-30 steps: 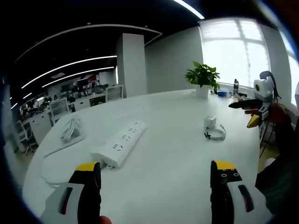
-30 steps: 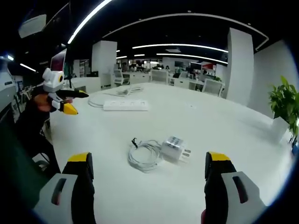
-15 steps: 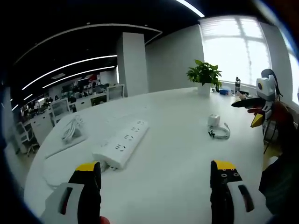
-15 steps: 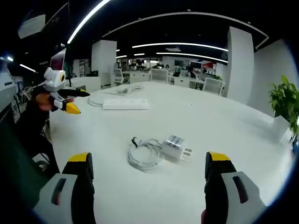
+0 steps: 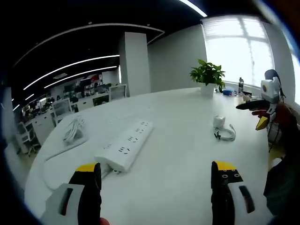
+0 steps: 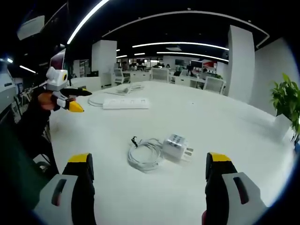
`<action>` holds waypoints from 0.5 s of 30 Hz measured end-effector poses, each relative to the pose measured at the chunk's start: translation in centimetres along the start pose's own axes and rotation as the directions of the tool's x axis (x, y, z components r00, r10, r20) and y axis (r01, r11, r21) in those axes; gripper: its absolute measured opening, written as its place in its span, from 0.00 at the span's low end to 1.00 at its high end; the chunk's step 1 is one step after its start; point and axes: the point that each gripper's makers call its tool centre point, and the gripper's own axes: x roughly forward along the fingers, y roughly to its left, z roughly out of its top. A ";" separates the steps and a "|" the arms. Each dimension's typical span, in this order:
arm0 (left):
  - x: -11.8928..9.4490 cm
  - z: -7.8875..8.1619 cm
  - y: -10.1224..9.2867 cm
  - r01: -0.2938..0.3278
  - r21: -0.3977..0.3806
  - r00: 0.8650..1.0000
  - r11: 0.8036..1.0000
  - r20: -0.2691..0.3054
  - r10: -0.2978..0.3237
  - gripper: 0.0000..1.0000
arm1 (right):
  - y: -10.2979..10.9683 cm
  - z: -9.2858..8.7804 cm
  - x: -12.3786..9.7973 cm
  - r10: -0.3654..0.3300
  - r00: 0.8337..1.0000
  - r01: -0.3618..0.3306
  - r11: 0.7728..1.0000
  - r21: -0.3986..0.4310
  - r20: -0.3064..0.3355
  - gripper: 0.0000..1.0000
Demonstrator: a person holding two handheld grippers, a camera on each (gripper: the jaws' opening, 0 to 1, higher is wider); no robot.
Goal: Straighten the power strip on the desk, plug the charger into it
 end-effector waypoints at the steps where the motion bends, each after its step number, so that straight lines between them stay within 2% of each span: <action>1: 0.1 0.0 0.0 0.001 -0.001 1.000 1.000 0.000 -0.001 1.00 | 0.0 0.0 0.0 0.001 1.000 -0.001 1.000 -0.001 -0.001 0.99; 15: 0.7 0.3 0.9 -0.013 -0.008 1.000 1.000 0.002 0.013 1.00 | 0.1 -0.3 0.2 0.003 1.000 -0.003 1.000 0.003 -0.007 0.99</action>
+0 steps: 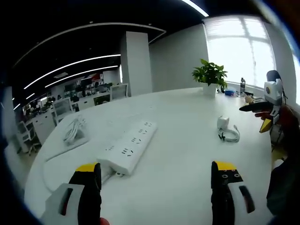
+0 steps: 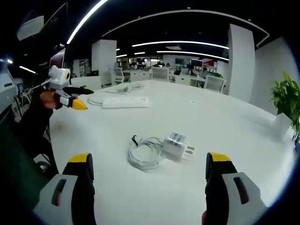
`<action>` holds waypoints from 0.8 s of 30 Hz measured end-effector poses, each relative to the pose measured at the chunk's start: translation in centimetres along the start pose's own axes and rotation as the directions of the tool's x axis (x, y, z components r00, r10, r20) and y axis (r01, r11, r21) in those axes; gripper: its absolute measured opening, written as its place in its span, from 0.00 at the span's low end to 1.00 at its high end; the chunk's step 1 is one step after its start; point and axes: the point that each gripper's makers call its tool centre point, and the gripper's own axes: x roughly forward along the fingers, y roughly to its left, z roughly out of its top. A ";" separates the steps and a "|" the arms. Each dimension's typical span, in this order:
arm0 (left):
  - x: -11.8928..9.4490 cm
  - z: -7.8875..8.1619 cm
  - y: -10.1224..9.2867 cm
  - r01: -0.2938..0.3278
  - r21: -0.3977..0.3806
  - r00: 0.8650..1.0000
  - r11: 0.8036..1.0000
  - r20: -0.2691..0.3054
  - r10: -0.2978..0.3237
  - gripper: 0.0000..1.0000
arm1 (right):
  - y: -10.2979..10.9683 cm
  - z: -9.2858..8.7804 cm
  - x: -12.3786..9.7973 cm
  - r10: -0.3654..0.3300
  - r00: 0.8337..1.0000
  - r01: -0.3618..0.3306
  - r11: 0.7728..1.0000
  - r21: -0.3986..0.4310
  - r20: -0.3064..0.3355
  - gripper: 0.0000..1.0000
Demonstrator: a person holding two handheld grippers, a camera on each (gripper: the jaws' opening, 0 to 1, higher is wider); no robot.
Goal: Straighten the power strip on the desk, plug the charger into it
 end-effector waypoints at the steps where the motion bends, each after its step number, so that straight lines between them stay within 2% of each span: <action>1: 0.0 0.0 0.1 -0.001 0.000 1.000 1.000 -0.001 0.001 1.00 | 0.0 0.0 0.0 0.000 1.000 0.000 1.000 0.000 0.000 0.99; 16: 0.7 0.6 1.0 -0.025 -0.005 1.000 1.000 -0.004 0.025 1.00 | 0.2 0.4 0.2 0.008 1.000 -0.008 1.000 -0.006 0.007 0.99; 24: 1.0 0.4 1.5 -0.039 -0.002 0.999 0.999 -0.020 0.039 1.00 | 0.1 0.3 0.2 0.005 1.000 -0.005 1.000 -0.005 0.006 0.99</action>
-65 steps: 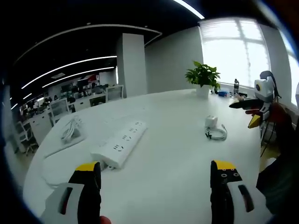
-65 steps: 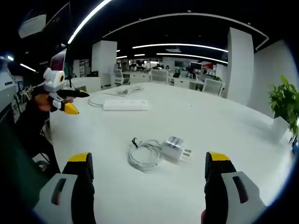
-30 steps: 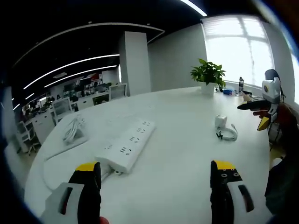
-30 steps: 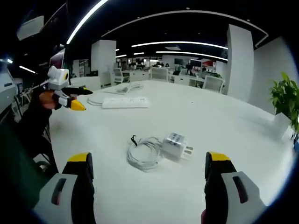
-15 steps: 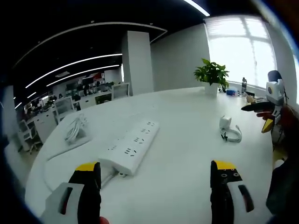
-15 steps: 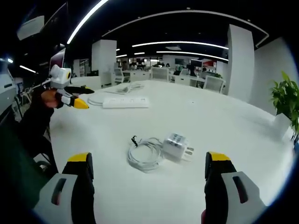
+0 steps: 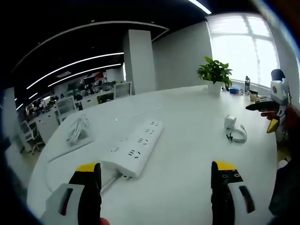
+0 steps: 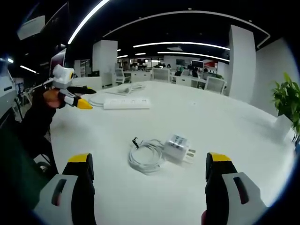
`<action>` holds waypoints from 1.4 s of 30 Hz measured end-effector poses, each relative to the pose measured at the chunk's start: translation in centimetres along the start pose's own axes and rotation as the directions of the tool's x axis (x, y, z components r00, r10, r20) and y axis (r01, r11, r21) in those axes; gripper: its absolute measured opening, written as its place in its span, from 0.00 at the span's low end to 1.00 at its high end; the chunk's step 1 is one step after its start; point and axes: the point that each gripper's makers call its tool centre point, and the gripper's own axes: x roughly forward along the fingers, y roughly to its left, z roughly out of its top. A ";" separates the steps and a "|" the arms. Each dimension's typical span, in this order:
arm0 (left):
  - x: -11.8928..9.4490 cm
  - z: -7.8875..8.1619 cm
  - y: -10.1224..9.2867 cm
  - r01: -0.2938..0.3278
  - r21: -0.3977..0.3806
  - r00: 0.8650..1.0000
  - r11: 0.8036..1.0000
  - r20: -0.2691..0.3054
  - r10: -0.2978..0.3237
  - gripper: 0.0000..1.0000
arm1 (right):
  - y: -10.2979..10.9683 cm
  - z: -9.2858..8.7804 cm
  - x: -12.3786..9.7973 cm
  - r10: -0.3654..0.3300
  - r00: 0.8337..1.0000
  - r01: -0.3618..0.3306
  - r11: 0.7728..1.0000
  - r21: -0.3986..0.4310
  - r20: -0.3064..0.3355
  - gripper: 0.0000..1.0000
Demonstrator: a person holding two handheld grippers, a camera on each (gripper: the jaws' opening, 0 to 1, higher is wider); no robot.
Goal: Straighten the power strip on the desk, plug the charger into it
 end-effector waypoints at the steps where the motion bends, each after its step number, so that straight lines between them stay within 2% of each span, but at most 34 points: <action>1: 0.0 0.1 0.0 -0.002 0.001 1.000 1.000 0.002 0.002 1.00 | 0.0 0.0 0.0 0.001 1.000 -0.001 1.000 0.000 -0.001 0.99; 31: 1.5 0.0 0.7 -0.001 0.031 1.000 1.000 -0.023 0.001 1.00 | -0.3 -0.9 0.0 -0.012 1.000 0.012 1.000 0.009 -0.020 0.99; 42: 2.3 0.4 0.7 0.010 0.043 1.000 0.999 -0.024 -0.009 1.00 | -0.2 -1.1 0.2 -0.010 1.000 0.010 1.000 0.014 -0.025 0.99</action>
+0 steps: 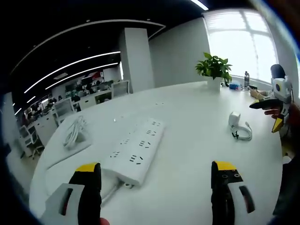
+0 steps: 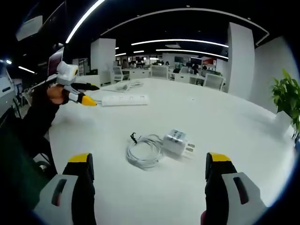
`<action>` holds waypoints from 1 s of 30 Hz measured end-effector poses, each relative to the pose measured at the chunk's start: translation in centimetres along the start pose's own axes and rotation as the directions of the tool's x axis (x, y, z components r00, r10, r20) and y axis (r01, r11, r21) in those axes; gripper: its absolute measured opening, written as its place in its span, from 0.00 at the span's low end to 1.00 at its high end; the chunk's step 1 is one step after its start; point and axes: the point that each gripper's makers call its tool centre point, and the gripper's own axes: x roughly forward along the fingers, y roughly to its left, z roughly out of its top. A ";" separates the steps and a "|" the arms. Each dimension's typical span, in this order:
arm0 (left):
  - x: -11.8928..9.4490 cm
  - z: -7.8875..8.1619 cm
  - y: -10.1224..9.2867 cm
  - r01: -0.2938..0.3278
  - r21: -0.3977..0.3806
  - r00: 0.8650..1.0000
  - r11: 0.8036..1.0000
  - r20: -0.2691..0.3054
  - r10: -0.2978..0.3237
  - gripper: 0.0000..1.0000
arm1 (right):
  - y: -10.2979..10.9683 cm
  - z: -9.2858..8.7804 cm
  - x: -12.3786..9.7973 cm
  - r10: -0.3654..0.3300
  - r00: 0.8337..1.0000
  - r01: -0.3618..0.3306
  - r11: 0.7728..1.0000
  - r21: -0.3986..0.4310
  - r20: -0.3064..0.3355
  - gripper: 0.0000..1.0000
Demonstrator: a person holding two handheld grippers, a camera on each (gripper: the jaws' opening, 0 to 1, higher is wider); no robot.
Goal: Straighten the power strip on the desk, plug the charger into it
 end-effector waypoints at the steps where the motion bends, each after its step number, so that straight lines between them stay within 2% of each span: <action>1: 0.0 0.1 0.1 -0.002 0.002 1.000 1.000 0.000 0.002 1.00 | 0.0 0.0 0.0 0.000 1.000 0.000 1.000 0.000 -0.001 0.99; 18: 1.0 -0.1 0.1 0.010 0.014 1.000 1.000 -0.027 -0.010 1.00 | -0.1 -0.2 0.0 0.004 1.000 -0.004 1.000 0.008 0.001 0.99; 30: 1.7 -0.3 1.1 0.012 0.002 0.999 1.000 -0.037 -0.012 1.00 | 0.2 -0.3 0.2 0.012 1.000 -0.012 1.000 0.011 0.000 0.99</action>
